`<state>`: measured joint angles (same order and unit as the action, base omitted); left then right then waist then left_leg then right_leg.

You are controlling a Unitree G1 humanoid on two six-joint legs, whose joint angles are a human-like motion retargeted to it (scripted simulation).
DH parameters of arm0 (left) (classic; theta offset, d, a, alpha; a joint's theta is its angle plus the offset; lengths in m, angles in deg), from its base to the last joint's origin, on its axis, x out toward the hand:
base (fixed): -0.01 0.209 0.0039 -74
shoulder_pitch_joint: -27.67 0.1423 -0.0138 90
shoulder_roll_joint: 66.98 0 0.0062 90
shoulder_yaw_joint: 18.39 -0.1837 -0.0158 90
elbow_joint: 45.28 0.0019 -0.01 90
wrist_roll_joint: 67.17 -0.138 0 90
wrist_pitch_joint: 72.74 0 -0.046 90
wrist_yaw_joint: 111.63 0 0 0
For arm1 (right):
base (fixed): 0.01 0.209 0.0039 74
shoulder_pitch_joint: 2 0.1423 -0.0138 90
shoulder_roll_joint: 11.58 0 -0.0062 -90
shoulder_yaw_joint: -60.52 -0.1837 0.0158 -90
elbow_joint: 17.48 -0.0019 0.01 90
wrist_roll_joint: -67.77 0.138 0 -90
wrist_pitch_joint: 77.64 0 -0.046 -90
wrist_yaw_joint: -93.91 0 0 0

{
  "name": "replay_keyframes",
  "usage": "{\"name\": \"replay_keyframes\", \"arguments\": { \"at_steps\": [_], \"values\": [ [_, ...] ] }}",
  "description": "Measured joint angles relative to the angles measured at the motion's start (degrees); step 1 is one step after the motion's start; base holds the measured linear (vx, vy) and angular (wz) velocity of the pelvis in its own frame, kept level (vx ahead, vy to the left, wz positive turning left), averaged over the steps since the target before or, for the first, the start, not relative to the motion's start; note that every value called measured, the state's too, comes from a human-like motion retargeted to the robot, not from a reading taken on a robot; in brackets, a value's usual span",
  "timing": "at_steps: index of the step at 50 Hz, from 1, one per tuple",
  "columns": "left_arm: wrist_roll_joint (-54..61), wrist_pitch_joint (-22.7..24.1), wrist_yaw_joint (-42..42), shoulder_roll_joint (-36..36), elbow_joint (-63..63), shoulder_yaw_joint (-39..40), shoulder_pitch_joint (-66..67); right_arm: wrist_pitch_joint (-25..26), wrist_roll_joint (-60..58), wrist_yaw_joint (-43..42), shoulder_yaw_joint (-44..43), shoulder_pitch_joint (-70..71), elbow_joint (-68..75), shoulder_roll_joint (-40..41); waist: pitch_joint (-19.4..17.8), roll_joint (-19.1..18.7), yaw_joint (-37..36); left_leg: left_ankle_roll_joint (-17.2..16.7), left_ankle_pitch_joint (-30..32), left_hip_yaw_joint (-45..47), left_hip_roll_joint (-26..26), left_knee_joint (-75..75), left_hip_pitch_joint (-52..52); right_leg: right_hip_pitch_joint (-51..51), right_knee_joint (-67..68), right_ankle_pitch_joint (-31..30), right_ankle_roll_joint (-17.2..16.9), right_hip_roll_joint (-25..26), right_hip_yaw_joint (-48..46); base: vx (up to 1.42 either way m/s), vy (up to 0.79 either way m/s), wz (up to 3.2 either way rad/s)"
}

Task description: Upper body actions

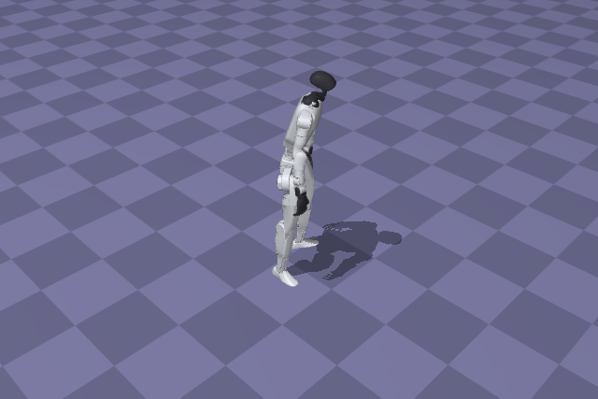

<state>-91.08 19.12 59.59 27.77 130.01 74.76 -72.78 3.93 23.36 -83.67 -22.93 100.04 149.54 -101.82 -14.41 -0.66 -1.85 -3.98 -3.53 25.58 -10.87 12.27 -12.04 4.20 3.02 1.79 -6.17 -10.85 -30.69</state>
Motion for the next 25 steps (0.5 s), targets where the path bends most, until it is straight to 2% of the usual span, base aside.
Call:
{"name": "replay_keyframes", "arguments": {
  "at_steps": [2, 5, 7, 10, 12, 15, 19, 25],
  "values": [
    [0.9, 0.5, 1.5, 1.7, 1.5, 2.2, 4.1, 0.0, -1.2, -3.3, 0.7, -2.8, 2.5, 0.8, 2.3, -0.3, 1.4, -0.2, 1.8, -0.8, 1.1, -4.7, 3.4, -3.6, -3.9, -1.5, -0.6, 1.2, -1.6, 0.39, 0.07, 0.46],
    [1.2, 0.8, 1.7, 3.2, 3.6, 5.3, 9.9, 0.6, -4.1, -7.1, 0.5, -6.9, 8.3, 1.9, 7.8, 0.1, 0.9, -0.3, 3.5, 0.2, 3.1, -9.8, 6.8, -4.2, -3.6, -0.1, 0.2, 1.4, -1.0, 0.43, 0.04, -0.09],
    [0.5, -0.6, 0.4, 4.0, 4.6, 7.3, 11.8, 3.2, -5.4, -6.5, -1.6, -7.9, 13.0, 2.1, 9.7, 0.2, -1.2, -0.4, 3.4, 1.0, 3.5, -10.5, 7.8, -3.3, -1.5, 1.0, 0.3, 0.5, -0.2, 0.25, 0.03, -0.21],
    [3.4, -2.5, 0.3, 6.4, 7.7, 9.9, 13.0, 9.9, -3.3, -1.1, -3.8, -8.3, 17.4, 3.0, 9.1, -0.1, -1.3, -0.7, 2.7, -0.1, 2.8, -8.9, 9.3, -6.5, -2.0, 1.5, 0.7, 1.3, -1.5, 0.04, 0.03, 0.39],
    [7.0, -1.7, -1.1, 7.0, 8.8, 11.8, 14.1, 9.4, -0.3, 1.5, -4.6, -8.7, 19.1, 3.3, 9.9, -0.6, 2.4, -0.9, 1.6, -3.4, 3.0, -8.4, 9.8, -8.3, -2.4, 2.0, 0.2, 1.6, -5.0, 0.06, 0.02, 1.24],
    [9.3, -1.5, -2.6, 7.7, 7.5, 13.3, 16.2, 5.7, 3.2, 5.4, -4.9, -9.6, 19.9, 3.3, 12.4, -0.8, 5.6, -0.9, 1.0, -5.8, 3.6, -8.0, 9.4, -9.6, -4.0, 2.4, 0.9, 3.0, -7.7, 0.2, 0.02, 0.62],
    [4.8, -1.3, -1.7, 6.8, 5.2, 13.2, 17.4, 7.4, 2.8, 6.2, -5.6, -10.1, 17.5, 4.1, 12.9, -0.3, 1.6, -1.2, 1.9, -1.7, 3.0, -9.1, 11.2, -9.4, -3.5, 2.5, 1.5, 3.3, -3.6, 0.08, 0.01, -0.76],
    [2.4, -2.9, -4.0, 4.9, 4.2, 11.5, 16.3, 7.0, -1.8, 5.0, -3.0, -8.5, 14.6, 4.2, 14.7, -0.3, 2.9, -1.1, 1.7, -2.4, 2.7, -8.6, 10.7, -9.6, -3.5, 2.4, 0.9, 3.0, -4.2, 0.04, 0.03, 0.07]
  ]
}}
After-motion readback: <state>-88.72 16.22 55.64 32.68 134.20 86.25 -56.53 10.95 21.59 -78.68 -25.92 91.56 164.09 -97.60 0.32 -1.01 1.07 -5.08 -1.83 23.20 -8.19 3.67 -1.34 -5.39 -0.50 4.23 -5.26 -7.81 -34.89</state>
